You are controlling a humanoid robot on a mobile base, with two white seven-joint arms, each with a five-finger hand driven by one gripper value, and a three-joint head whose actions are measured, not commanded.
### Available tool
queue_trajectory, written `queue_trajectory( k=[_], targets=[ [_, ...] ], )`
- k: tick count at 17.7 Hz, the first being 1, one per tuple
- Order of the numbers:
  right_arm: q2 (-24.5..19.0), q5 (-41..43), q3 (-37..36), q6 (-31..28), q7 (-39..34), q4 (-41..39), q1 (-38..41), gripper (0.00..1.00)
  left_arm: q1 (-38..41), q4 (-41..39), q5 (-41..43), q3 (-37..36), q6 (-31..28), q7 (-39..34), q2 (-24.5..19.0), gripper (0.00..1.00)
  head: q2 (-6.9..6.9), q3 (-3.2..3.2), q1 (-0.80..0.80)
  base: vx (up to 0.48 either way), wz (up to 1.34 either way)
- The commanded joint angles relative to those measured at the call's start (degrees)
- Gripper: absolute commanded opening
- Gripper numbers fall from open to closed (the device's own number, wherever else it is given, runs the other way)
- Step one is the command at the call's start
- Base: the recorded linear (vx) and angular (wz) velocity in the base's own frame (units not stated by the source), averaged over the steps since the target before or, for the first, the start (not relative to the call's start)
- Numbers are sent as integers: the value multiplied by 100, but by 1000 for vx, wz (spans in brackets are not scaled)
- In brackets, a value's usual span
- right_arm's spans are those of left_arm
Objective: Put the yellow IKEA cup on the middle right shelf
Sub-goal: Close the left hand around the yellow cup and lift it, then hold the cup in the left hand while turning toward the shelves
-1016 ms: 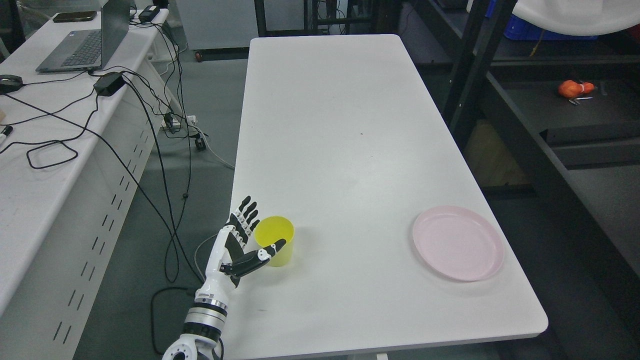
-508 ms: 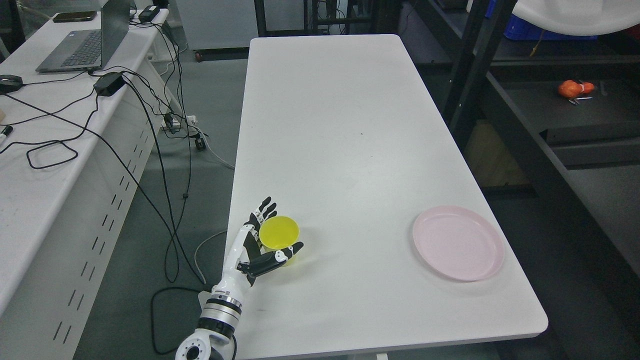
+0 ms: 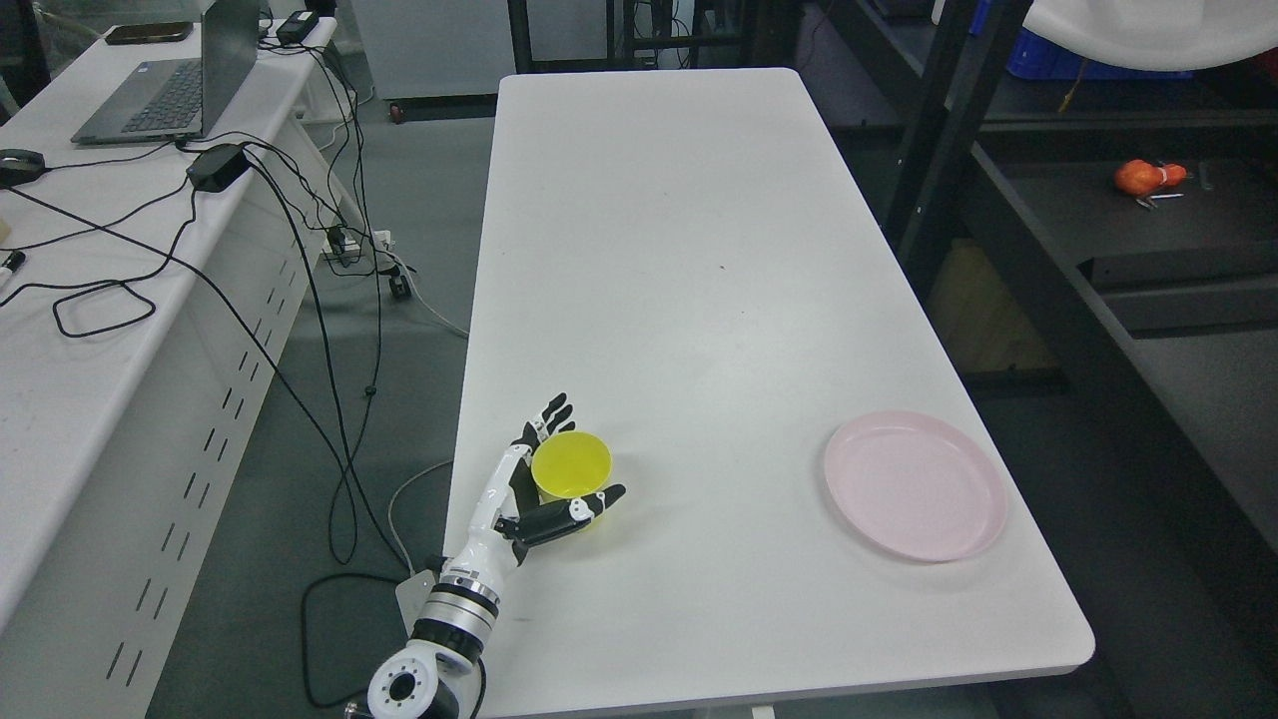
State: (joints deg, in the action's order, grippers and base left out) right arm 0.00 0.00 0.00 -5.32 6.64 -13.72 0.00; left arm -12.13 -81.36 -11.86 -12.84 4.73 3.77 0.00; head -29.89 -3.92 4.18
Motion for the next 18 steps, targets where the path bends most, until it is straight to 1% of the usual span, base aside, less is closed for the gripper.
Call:
queue_trajectory(
  k=[1, 3, 5, 6, 7, 8, 10, 11, 12, 13, 14, 18],
  targets=[
    [100, 141, 97, -4, 4, 1, 79, 99, -97, 410, 34, -166, 10, 80, -100, 99, 0, 0, 0, 0, 0],
    [100, 141, 97, -4, 4, 1, 79, 99, -97, 463, 34, -166, 10, 80, -100, 98, 0, 0, 0, 0, 0],
    [100, 141, 97, -4, 4, 1, 79, 99, -88, 498, 34, -157, 19, 80, -100, 92, 0, 0, 0, 0, 0],
    [100, 141, 97, -4, 4, 1, 79, 99, -71, 507, 26, -140, 71, 80, -100, 84, 0, 0, 0, 0, 0],
    [100, 141, 97, -4, 4, 1, 79, 99, -27, 516, 8, -105, 237, 88, -100, 68, 0, 0, 0, 0, 0],
    [100, 141, 97, -4, 4, 1, 79, 99, 34, 533, -18, -87, 543, 80, -100, 52, 0, 0, 0, 0, 0],
    [100, 141, 97, -4, 4, 1, 79, 99, 96, 551, -106, -61, 966, 71, -100, 27, 0, 0, 0, 0, 0],
    [100, 141, 97, -4, 4, 1, 79, 99, 114, 542, -219, 18, 1098, 62, -100, 16, 0, 0, 0, 0, 0],
    [100, 141, 97, -4, 4, 1, 79, 99, 123, 516, -290, 79, 1152, 62, -100, 10, 0, 0, 0, 0, 0],
    [100, 141, 97, -4, 4, 1, 79, 99, 132, 472, -334, 167, 1300, 62, -100, 4, 0, 0, 0, 0, 0],
    [100, 141, 97, -4, 4, 1, 79, 99, 158, 411, -335, 229, 1432, 62, -100, 2, 0, 0, 0, 0, 0],
    [100, 141, 97, -4, 4, 1, 79, 100, 544, -361, -343, 335, 1793, 71, -100, 0, 0, 0, 0, 0, 0]
  ],
)
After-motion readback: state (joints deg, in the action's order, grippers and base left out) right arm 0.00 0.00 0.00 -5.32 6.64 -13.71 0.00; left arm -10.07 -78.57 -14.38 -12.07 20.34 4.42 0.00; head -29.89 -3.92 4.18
